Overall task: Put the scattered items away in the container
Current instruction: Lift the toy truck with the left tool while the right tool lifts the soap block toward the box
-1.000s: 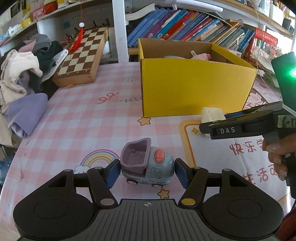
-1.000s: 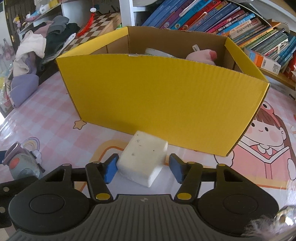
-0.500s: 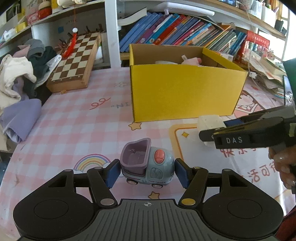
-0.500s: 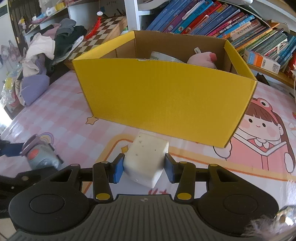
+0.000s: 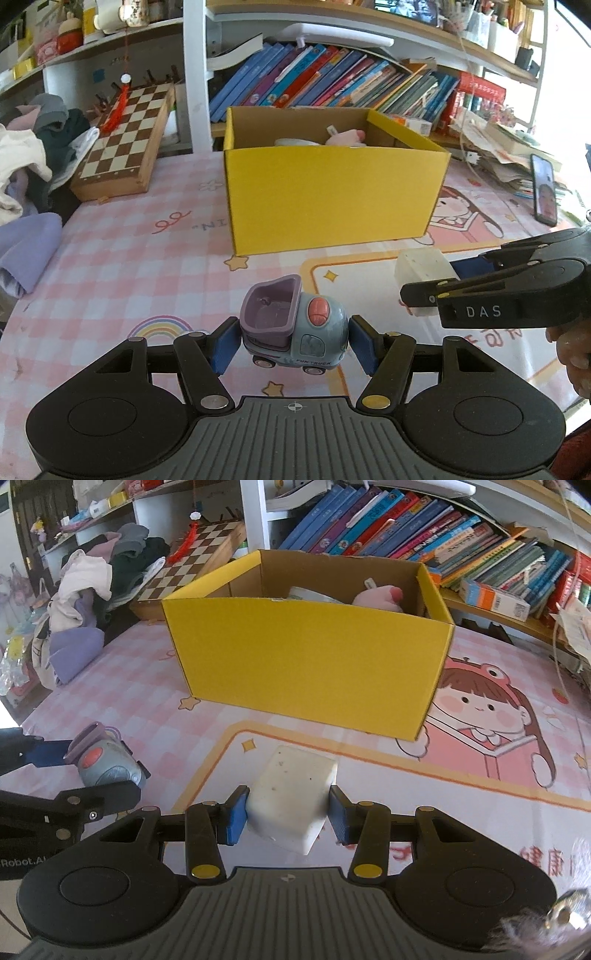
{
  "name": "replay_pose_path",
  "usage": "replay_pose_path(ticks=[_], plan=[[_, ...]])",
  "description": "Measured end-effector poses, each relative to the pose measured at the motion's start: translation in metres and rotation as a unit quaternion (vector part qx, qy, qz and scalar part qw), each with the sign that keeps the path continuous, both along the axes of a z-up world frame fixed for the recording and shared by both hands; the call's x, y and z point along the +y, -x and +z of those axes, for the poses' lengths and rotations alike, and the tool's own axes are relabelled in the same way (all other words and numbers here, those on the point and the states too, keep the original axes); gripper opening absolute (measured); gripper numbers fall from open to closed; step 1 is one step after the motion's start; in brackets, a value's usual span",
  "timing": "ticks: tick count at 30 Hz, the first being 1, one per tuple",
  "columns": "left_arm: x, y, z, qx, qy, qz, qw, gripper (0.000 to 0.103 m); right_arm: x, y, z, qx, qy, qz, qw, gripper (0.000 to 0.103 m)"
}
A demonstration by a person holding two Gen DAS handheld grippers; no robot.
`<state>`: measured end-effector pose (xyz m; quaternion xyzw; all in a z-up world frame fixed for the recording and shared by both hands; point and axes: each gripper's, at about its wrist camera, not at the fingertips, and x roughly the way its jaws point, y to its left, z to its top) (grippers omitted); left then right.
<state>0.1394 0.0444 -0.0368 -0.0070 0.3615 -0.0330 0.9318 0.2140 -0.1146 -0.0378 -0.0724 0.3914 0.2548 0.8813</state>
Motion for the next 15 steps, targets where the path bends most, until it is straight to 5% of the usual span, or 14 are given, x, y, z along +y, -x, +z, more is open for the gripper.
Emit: replay_pose_path(ticks=[15], plan=[[-0.012, 0.013, 0.023, -0.037, 0.004, -0.039, 0.9986, 0.064, -0.022, 0.029, 0.02, 0.0, 0.003, -0.011, 1.0, 0.043]])
